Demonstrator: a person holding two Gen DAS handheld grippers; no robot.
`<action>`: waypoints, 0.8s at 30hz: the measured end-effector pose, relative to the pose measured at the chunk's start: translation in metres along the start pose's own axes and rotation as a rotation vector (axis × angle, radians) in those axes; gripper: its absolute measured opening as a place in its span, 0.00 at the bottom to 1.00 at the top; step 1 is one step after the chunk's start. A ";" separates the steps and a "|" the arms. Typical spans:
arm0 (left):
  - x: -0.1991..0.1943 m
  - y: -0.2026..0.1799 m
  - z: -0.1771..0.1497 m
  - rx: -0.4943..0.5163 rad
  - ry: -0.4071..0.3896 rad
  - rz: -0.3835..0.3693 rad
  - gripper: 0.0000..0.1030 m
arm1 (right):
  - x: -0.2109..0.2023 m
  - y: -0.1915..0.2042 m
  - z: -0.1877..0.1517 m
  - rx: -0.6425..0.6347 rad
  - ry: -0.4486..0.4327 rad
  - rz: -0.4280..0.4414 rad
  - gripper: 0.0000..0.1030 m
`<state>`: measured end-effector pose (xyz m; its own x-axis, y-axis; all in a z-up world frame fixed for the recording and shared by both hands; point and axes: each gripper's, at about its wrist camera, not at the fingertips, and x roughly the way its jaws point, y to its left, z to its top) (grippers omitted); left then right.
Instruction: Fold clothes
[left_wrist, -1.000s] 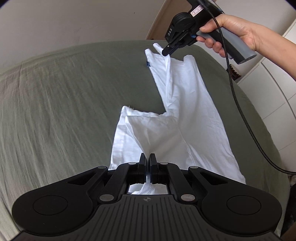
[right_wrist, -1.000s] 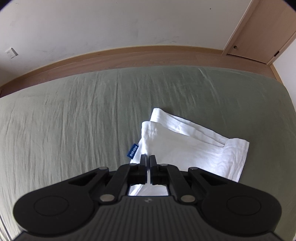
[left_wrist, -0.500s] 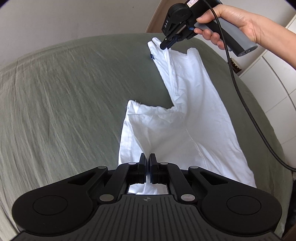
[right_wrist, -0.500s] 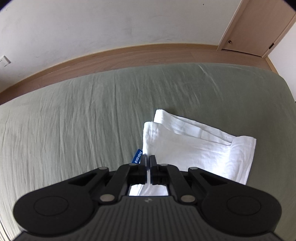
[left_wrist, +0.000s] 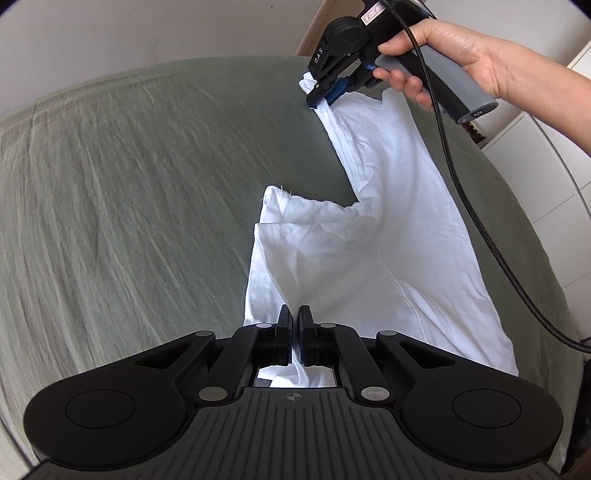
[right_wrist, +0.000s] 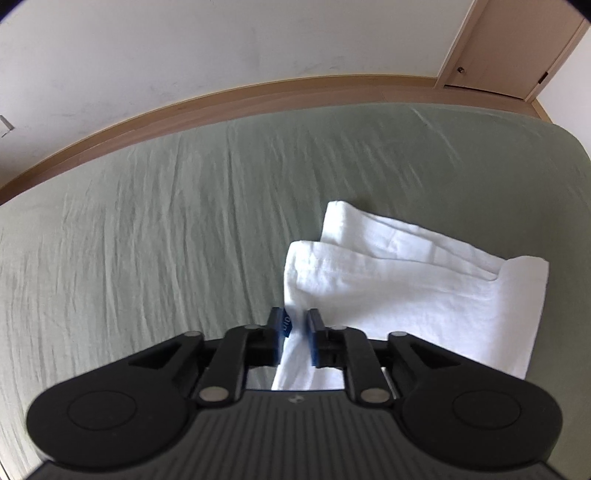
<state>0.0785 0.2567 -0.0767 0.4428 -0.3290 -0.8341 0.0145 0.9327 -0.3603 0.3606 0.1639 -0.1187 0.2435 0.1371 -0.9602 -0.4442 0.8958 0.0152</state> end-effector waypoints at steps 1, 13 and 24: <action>0.000 0.000 0.001 0.001 0.001 0.000 0.03 | -0.005 -0.001 0.001 0.003 -0.016 0.013 0.27; 0.003 -0.002 0.003 0.014 0.003 0.006 0.03 | -0.063 -0.117 0.003 0.161 -0.174 -0.046 0.40; -0.020 0.001 0.018 -0.034 -0.050 -0.010 0.24 | -0.045 -0.186 -0.026 0.275 -0.159 -0.022 0.40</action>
<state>0.0859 0.2674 -0.0530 0.4873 -0.3301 -0.8084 -0.0110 0.9234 -0.3837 0.4096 -0.0205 -0.0857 0.3918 0.1617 -0.9057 -0.1931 0.9770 0.0908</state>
